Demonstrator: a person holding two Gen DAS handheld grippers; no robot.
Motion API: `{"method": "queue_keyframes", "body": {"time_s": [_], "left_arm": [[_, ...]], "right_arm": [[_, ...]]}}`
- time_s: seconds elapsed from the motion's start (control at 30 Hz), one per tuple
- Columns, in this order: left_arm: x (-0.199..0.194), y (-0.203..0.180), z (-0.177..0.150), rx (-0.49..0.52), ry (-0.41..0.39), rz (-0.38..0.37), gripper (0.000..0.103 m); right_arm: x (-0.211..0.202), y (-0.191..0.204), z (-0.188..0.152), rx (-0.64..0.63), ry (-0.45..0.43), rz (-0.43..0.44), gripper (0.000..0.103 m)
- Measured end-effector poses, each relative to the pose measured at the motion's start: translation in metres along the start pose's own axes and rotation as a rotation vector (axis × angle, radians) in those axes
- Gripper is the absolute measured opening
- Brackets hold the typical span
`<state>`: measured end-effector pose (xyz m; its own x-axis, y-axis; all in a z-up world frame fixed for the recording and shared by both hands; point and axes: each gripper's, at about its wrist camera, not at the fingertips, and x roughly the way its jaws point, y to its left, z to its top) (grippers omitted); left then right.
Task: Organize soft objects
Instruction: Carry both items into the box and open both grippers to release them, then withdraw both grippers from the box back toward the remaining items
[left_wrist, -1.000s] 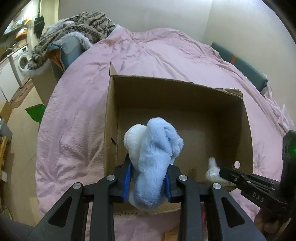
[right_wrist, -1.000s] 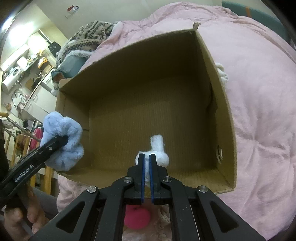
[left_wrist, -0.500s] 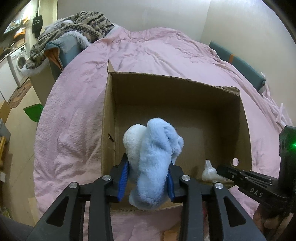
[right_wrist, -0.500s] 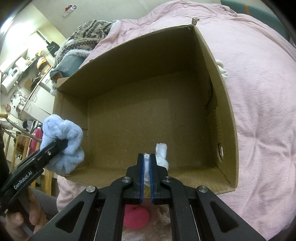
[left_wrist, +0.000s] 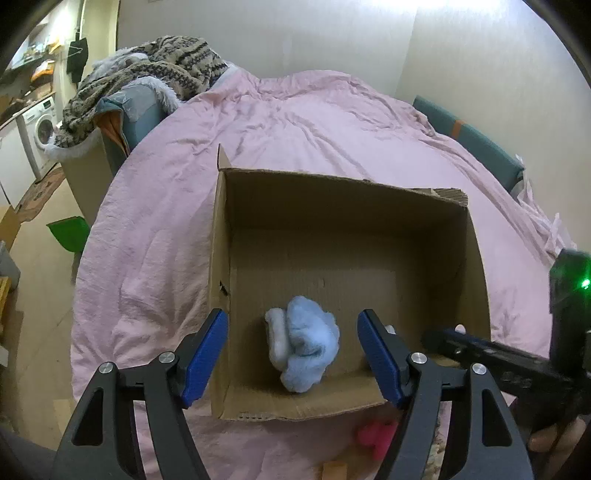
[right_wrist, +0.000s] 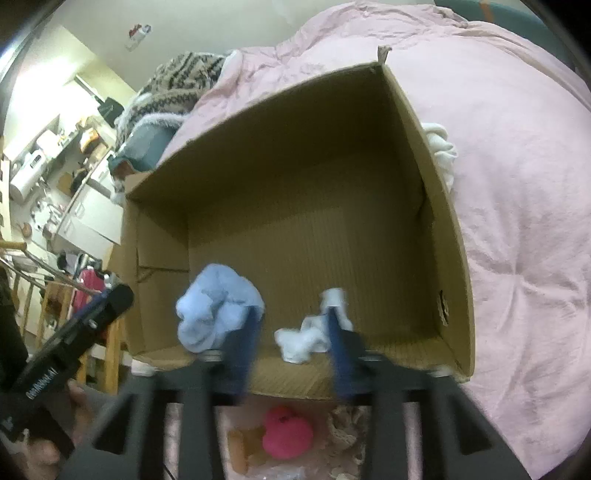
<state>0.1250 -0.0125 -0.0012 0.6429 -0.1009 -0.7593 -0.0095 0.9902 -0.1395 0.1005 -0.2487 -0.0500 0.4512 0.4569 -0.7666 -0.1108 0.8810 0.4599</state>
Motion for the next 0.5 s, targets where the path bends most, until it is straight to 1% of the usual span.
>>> {"method": "queue_keyframes", "body": {"time_s": [0.03, 0.1, 0.23, 0.5], "left_arm": [[0.001, 0.0, 0.0, -0.001, 0.005, 0.005, 0.07], [0.003, 0.002, 0.0, -0.007, 0.011, 0.01, 0.07], [0.003, 0.003, 0.0, -0.014, 0.013, 0.013, 0.07], [-0.003, 0.004, -0.003, 0.005, 0.0, 0.022, 0.07]], "right_arm": [[-0.003, 0.0, 0.0, 0.001, -0.016, -0.002, 0.068], [-0.006, 0.002, 0.001, -0.013, -0.026, -0.022, 0.068], [-0.008, 0.003, 0.002, -0.01, -0.026, -0.014, 0.068], [-0.017, 0.009, 0.002, -0.046, -0.054, -0.032, 0.068]]}}
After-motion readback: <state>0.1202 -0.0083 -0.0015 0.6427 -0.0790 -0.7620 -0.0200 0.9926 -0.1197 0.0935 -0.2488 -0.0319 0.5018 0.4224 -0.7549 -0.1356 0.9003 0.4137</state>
